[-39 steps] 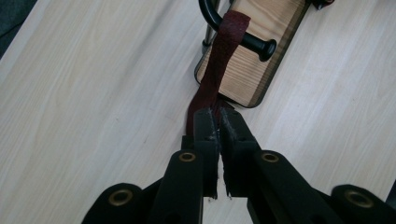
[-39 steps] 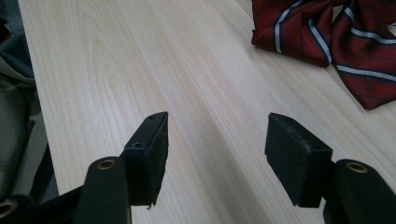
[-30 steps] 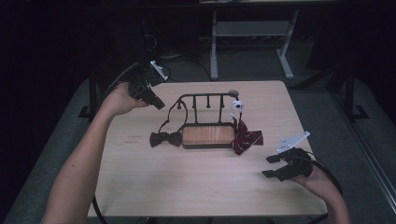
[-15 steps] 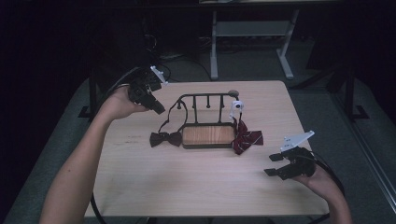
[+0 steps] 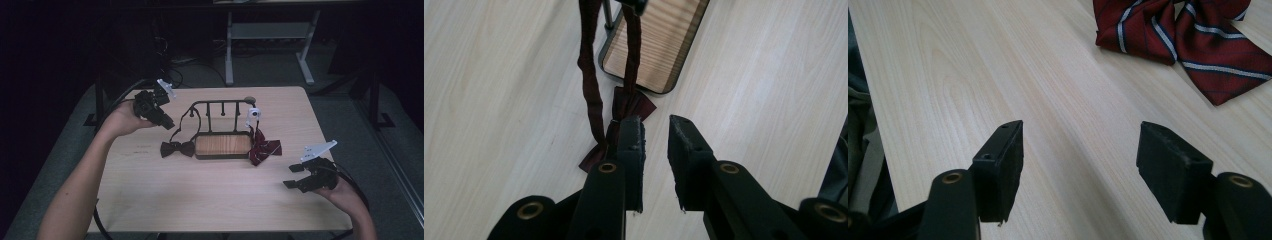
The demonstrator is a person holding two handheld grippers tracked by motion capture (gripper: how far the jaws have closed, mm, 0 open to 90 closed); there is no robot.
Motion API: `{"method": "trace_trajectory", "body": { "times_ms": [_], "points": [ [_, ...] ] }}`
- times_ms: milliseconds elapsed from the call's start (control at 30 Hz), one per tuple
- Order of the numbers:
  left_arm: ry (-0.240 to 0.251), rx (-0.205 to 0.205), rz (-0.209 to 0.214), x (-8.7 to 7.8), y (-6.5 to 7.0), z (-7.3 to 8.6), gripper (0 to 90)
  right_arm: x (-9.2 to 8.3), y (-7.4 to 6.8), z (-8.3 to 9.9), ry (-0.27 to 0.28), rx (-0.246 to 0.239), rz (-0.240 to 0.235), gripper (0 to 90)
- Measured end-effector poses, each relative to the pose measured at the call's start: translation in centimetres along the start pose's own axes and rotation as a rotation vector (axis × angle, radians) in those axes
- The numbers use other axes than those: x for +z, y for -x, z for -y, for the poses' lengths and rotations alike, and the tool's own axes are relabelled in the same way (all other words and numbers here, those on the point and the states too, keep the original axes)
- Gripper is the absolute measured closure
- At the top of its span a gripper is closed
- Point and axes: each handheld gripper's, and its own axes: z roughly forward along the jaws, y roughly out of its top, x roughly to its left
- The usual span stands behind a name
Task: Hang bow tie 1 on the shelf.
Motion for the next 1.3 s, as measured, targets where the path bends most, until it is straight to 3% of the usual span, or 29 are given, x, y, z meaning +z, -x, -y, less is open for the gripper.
{"method": "trace_trajectory", "body": {
  "times_ms": [733,1300],
  "points": [
    [0.008,0.007,0.011,1.4,1.7,3.0,70.4,-0.1,0.1,0.0,-0.004,0.011,0.012,34.4],
    [0.044,0.024,0.019,2.3,3.5,5.0,63.7,-0.1,0.1,0.1,-0.007,0.018,0.016,32.9]
  ]
}}
